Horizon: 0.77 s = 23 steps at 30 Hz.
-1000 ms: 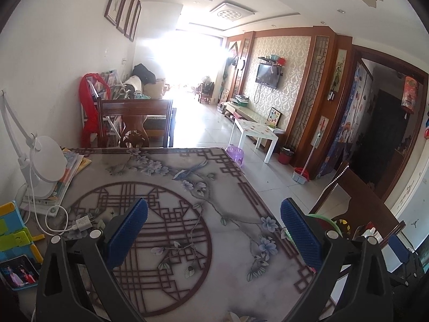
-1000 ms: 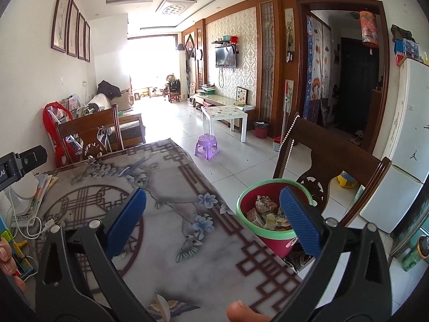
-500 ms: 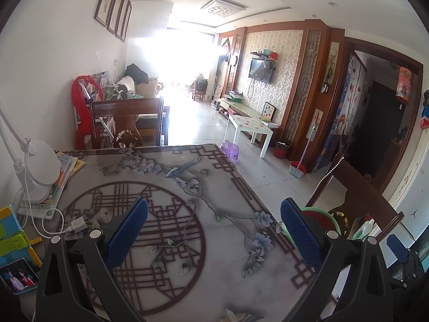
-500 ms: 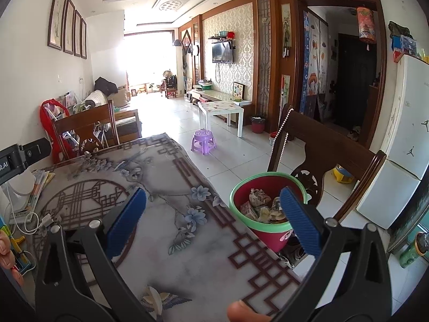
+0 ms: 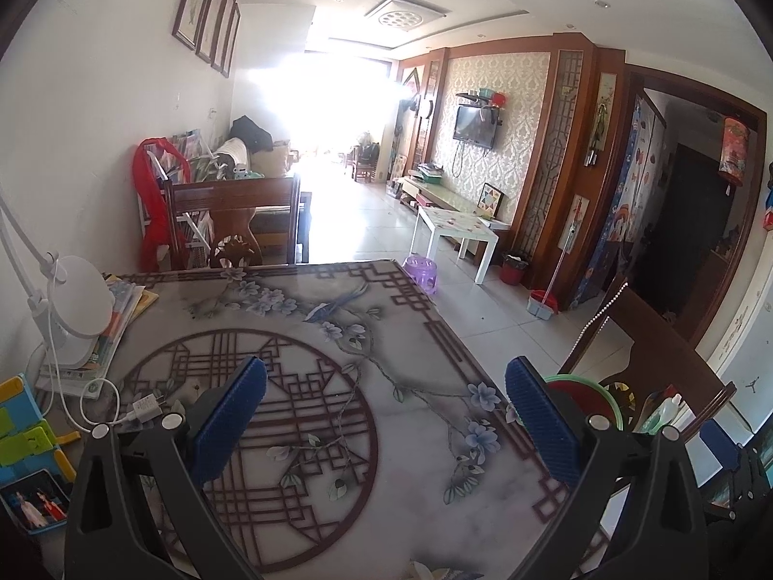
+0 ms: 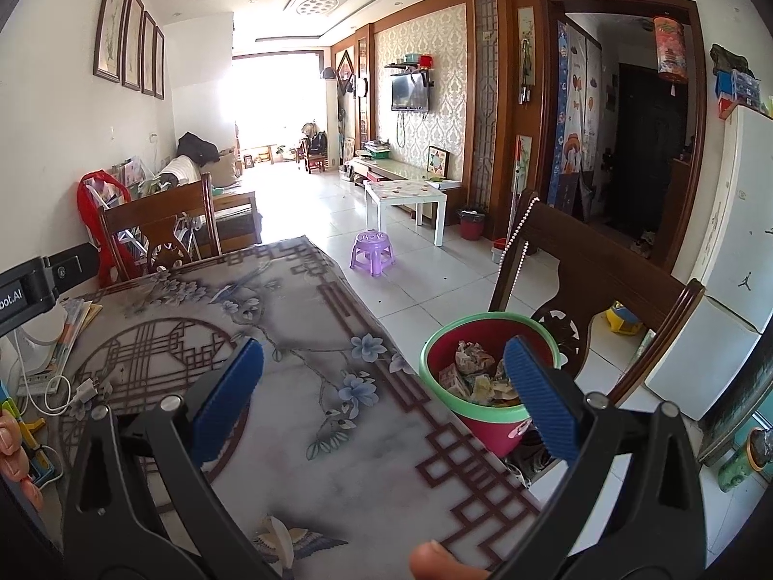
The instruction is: Collect trash
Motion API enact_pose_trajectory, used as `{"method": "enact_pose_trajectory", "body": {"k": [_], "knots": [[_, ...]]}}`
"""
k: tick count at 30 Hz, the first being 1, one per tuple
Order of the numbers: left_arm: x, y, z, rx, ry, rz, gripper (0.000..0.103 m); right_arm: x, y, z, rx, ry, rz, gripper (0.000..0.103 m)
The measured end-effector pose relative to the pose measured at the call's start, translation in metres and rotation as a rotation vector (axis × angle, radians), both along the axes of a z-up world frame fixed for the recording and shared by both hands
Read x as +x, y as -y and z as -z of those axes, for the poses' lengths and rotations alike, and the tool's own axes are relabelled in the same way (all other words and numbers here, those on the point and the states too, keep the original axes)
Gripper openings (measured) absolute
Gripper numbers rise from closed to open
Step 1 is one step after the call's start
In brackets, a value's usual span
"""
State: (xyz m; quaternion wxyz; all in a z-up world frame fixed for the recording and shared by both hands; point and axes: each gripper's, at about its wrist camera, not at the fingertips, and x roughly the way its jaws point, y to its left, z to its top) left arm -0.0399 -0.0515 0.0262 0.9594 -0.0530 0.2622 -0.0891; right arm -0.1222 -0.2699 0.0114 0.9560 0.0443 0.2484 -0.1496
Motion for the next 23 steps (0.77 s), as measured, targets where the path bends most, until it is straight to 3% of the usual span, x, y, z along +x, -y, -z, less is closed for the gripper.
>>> {"method": "enact_pose_trajectory", "body": {"k": [16,19,23], "knots": [[0.022,-0.009,0.018,0.007,-0.062,-0.035,0.095,0.021,-0.009,0.012,-0.004,-0.046,-0.036,0.098],[0.037,-0.023,0.039,0.023,-0.109,-0.086,0.095,0.035,-0.015,0.025,0.008,-0.087,-0.064,0.098],[0.059,-0.064,0.102,0.081,-0.241,-0.185,0.095,0.066,-0.031,0.064,-0.002,-0.181,-0.151,0.098]]}}
